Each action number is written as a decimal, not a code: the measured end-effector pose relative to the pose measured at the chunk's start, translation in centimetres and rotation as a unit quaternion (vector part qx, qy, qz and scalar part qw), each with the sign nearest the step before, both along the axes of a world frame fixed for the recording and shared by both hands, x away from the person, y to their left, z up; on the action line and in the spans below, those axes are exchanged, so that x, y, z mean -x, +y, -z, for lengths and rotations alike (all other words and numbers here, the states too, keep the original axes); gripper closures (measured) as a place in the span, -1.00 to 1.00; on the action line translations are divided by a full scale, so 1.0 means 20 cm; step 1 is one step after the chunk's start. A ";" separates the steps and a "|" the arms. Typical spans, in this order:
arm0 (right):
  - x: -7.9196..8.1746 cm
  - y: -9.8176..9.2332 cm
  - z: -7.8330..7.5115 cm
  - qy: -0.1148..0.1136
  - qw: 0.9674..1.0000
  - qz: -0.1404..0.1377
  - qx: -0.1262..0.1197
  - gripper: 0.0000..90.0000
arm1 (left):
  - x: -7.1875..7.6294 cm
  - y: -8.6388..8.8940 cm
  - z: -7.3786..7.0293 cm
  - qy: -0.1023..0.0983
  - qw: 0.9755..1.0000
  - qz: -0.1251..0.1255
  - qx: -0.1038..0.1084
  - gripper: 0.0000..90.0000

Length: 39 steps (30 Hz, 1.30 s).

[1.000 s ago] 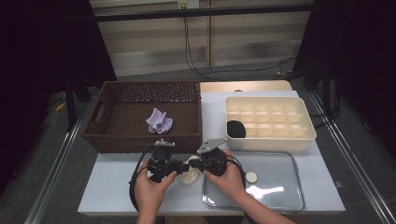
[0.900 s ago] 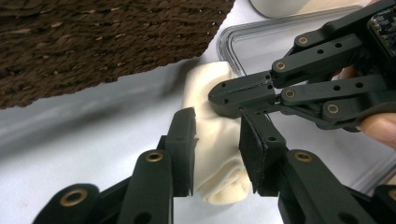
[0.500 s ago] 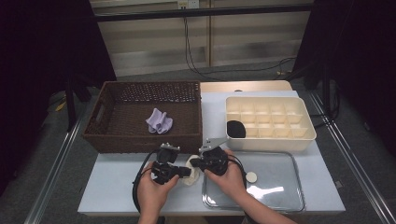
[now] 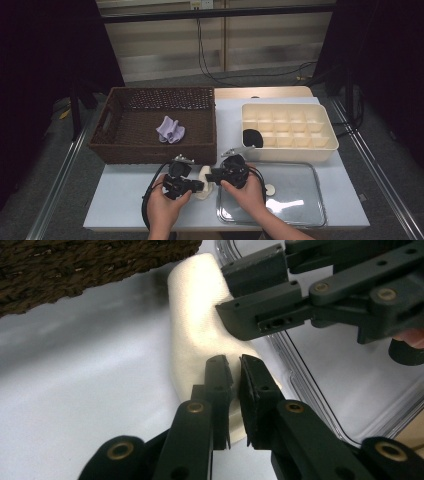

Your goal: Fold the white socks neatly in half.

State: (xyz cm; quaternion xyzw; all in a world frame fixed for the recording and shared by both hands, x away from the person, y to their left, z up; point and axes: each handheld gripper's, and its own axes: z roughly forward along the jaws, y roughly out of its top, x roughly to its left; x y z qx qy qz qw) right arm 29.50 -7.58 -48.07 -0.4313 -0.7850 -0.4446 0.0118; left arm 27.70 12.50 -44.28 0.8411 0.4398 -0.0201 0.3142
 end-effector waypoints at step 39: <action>-0.06 0.03 0.03 0.068 0.997 -0.009 -0.032 0.90 | -0.01 0.10 -0.02 -0.008 1.000 -0.019 -0.015 0.54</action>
